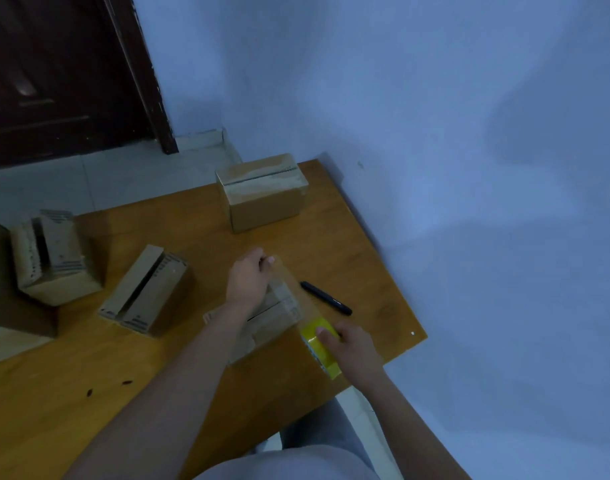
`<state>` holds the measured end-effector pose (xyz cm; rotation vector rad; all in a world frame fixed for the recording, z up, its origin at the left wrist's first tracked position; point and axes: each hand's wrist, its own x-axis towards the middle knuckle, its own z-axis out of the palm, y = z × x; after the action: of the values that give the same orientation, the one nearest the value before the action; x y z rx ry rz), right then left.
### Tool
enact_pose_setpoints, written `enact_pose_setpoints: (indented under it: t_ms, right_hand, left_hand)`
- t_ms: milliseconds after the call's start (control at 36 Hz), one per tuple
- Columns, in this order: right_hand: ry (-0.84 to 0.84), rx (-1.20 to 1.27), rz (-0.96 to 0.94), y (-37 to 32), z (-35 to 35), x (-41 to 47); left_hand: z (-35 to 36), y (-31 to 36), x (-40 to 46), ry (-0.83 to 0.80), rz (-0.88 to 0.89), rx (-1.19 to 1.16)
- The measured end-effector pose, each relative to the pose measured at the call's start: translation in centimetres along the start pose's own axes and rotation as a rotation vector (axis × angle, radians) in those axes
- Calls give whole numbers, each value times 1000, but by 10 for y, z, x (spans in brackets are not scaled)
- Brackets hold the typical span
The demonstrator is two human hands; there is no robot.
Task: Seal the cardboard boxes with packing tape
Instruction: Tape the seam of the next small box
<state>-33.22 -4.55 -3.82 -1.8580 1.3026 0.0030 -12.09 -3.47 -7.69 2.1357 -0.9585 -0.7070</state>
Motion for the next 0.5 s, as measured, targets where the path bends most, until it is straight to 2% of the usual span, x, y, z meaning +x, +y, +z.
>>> enact_pose_setpoints:
  t_ms: [250,500]
  right_hand:
    - [1,12,-6,8,4,6]
    - [-44,15,57,22,17,14]
  left_hand:
    - [2,-3,0,46,15,-25]
    - [5,-6,4,0,-9,45]
